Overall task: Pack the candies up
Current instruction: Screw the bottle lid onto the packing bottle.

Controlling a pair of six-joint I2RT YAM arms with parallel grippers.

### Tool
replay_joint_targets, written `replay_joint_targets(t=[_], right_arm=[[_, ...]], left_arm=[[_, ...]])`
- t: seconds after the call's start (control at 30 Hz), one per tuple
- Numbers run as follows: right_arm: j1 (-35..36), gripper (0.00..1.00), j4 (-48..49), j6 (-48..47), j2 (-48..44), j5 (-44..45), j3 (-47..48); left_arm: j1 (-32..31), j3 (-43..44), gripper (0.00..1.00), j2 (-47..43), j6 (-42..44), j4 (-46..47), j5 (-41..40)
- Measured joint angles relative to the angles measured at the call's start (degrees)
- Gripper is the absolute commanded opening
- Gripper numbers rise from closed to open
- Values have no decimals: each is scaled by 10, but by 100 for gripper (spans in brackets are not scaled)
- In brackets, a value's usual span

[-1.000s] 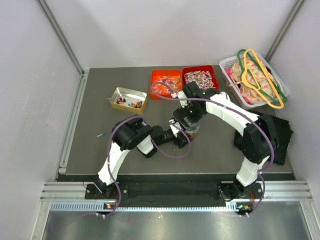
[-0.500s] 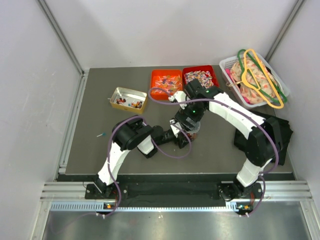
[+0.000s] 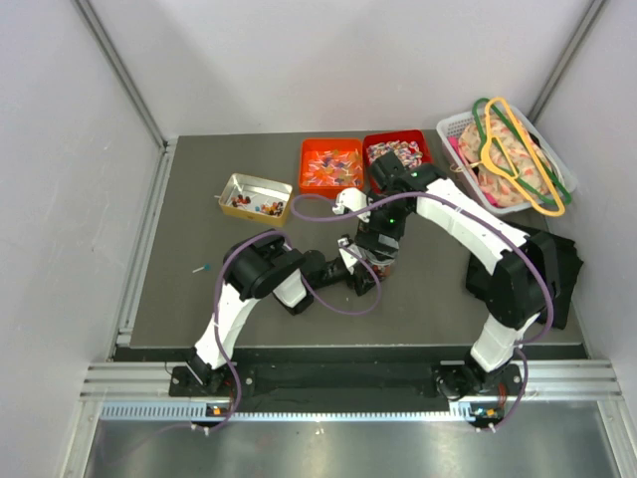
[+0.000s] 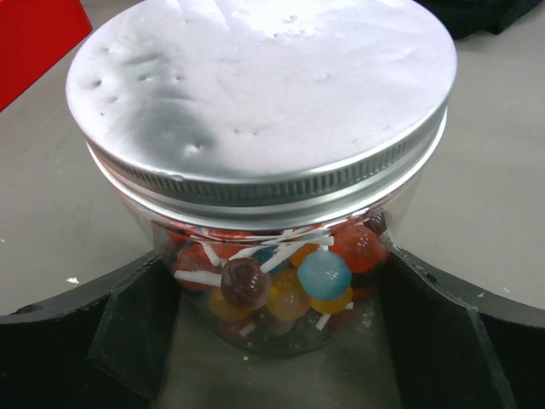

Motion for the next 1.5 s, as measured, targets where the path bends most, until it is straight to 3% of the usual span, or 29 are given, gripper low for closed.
replay_joint_targets(t=[0.27,0.57,1.13,1.5], right_arm=[[-5,99,-19,-77,33,-16,33],[-5,99,15,-70,41,-27,8],[-9,99,78,29,38,-13,-29],[-13,99,97,166,37,21,-37]], left_arm=[[0,0,73,1,0,1,0],[0,0,72,1,0,1,0],[2,1,70,3,-1,5,4],[6,1,69,6,-3,10,0]])
